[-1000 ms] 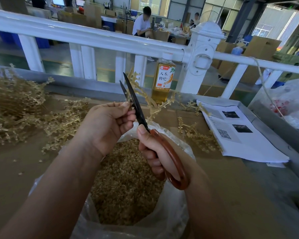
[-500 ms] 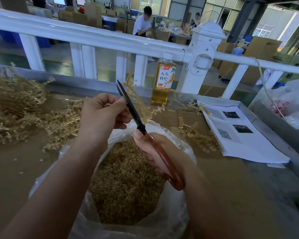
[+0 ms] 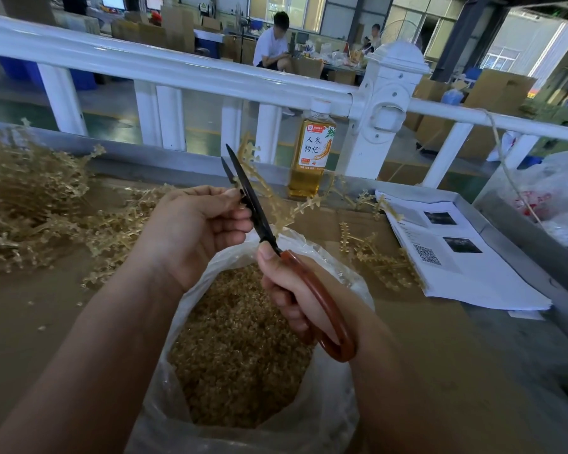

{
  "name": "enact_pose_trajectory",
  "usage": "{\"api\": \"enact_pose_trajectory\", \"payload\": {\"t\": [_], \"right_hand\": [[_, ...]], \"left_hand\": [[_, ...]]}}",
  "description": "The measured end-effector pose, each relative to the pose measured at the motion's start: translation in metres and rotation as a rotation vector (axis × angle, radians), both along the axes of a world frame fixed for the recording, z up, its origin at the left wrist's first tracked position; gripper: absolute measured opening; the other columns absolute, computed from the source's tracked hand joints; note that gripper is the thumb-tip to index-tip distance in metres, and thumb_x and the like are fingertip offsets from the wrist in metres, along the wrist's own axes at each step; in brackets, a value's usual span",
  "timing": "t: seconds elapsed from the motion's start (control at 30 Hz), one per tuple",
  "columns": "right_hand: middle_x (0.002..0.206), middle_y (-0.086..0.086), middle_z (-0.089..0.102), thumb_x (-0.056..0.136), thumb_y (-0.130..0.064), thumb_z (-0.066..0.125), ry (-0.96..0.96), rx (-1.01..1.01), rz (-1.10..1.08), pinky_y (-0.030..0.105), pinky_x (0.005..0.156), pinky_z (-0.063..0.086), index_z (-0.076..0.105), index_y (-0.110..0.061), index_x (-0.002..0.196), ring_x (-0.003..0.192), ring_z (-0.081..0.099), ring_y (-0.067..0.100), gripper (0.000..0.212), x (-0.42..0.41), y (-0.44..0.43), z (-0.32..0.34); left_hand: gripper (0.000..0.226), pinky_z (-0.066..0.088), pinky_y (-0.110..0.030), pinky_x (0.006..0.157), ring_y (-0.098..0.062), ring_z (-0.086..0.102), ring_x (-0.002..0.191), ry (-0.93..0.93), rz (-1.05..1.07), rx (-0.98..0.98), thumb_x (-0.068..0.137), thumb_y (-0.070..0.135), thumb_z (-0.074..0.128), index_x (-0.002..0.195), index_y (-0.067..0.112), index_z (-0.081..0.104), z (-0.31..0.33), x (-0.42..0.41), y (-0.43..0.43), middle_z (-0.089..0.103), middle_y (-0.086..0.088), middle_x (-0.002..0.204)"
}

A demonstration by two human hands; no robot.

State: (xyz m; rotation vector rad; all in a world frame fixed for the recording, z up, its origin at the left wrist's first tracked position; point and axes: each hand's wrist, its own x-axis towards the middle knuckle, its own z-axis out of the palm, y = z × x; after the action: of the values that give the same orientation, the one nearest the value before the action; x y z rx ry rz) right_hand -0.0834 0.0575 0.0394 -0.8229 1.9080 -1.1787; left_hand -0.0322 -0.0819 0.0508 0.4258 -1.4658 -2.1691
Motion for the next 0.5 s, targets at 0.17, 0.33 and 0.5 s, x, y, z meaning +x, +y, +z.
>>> {"api": "enact_pose_trajectory", "payload": {"t": [0.17,0.33,0.5], "right_hand": [[0.059,-0.001,0.038,0.085,-0.060,0.034,0.040,0.015,0.012,0.023,0.048,0.031,0.044,-0.027,0.072,0.048,0.034,0.010,0.037,0.0007,-0.0003,0.0026],[0.059,-0.002,0.038,0.087,-0.057,0.035,0.042,0.001,-0.004,0.022,0.048,0.028,0.044,-0.027,0.071,0.044,0.035,0.007,0.036,0.0005,-0.0005,0.0039],[0.064,-0.005,0.042,0.086,-0.061,0.035,0.015,0.030,0.001,0.020,0.050,0.031,0.040,-0.031,0.072,0.052,0.039,0.006,0.033,-0.0002,-0.0012,0.0016]], "left_hand": [[0.017,0.045,-0.015,0.039,-0.008,0.057,0.041,-0.010,0.017,-0.051,0.088,0.003,0.051,0.072,0.003,0.056,-0.0011,-0.0005,0.0030,0.061,-0.001,0.048],[0.019,0.044,-0.015,0.039,-0.008,0.056,0.040,-0.025,0.036,-0.079,0.088,0.003,0.051,0.070,0.003,0.056,-0.0008,-0.0025,0.0053,0.061,-0.001,0.047],[0.021,0.042,-0.015,0.039,-0.007,0.054,0.039,-0.036,0.150,-0.163,0.089,0.002,0.053,0.068,0.005,0.053,-0.0046,-0.0026,0.0082,0.060,0.001,0.045]]}}
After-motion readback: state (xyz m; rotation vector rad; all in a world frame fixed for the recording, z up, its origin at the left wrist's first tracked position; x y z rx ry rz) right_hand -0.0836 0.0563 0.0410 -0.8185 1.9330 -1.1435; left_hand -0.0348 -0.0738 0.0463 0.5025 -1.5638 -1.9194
